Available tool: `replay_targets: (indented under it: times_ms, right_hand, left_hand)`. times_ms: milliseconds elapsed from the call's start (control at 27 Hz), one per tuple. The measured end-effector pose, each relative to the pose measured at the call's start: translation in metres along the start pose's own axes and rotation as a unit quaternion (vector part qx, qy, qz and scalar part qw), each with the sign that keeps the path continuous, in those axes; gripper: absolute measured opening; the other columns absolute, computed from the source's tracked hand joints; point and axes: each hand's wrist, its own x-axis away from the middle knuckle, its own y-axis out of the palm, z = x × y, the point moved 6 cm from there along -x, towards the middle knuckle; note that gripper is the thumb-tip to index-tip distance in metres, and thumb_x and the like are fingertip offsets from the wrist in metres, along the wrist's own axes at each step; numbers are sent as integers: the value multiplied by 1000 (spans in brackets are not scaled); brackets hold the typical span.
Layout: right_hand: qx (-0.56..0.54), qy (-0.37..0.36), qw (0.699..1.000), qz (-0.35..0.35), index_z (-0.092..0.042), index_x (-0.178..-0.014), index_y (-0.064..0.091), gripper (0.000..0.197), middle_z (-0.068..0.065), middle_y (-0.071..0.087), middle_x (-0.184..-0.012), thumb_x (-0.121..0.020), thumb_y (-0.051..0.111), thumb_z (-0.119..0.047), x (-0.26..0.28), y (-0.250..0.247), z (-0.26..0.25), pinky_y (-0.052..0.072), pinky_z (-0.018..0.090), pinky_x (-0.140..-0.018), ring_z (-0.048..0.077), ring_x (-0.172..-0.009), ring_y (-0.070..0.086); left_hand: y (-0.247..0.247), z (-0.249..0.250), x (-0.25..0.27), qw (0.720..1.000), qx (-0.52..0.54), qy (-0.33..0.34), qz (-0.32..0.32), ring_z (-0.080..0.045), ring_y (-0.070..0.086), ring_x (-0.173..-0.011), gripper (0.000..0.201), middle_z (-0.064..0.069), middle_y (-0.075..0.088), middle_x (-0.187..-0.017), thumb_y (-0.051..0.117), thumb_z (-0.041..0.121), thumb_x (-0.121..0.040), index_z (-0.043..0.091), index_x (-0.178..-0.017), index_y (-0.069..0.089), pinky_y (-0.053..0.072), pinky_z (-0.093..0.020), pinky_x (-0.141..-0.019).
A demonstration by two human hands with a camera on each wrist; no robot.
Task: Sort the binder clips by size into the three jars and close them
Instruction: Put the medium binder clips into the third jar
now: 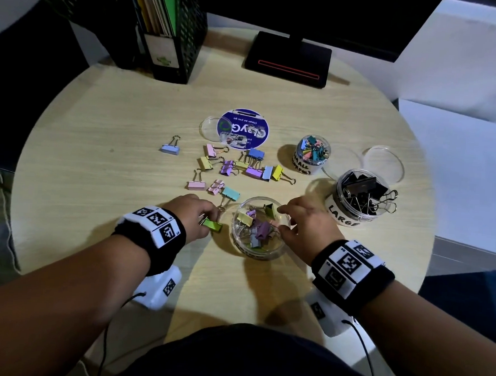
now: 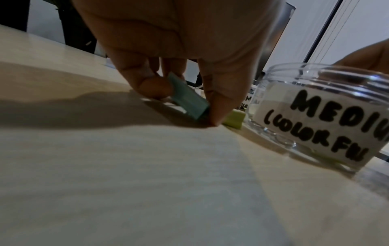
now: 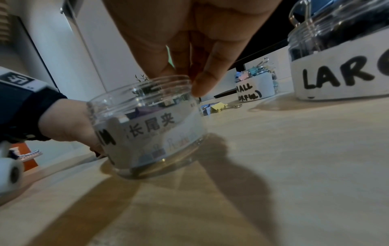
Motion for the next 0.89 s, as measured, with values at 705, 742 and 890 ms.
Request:
replay_targets:
  times_ms: [705,742,890]
  right_hand:
    - [12,-16,1000,11,-13,-119,63,33,7,58,-121,-87,54,-10,0,3,-3,43,29,-88,24,-107,56]
    - [15,-14,1000,6,-14,-120,62,34,6,57,-123,-88,53,-11,0,3,-2,42,29,-90,22,-108,55]
    - [10,-11,1000,12,-15,-121,61,33,5,56,-123,-89,53,-12,-1,4,-2,40,27,-93,21,-111,52]
  left_hand:
    - [-40,68,20,972,152,123,132,-6,47,-104,23,17,47,-114,65,42,-81,34,-102,57,39,-27,-92]
    - [-42,55,17,973,149,95,146,-7,48,-104,20,16,48,-117,63,39,-84,34,-102,57,41,-27,-92]
    - [-24,9,1,999,11,9,34,-8,55,-101,35,7,54,-117,74,34,-76,34,-108,60,45,-28,-93]
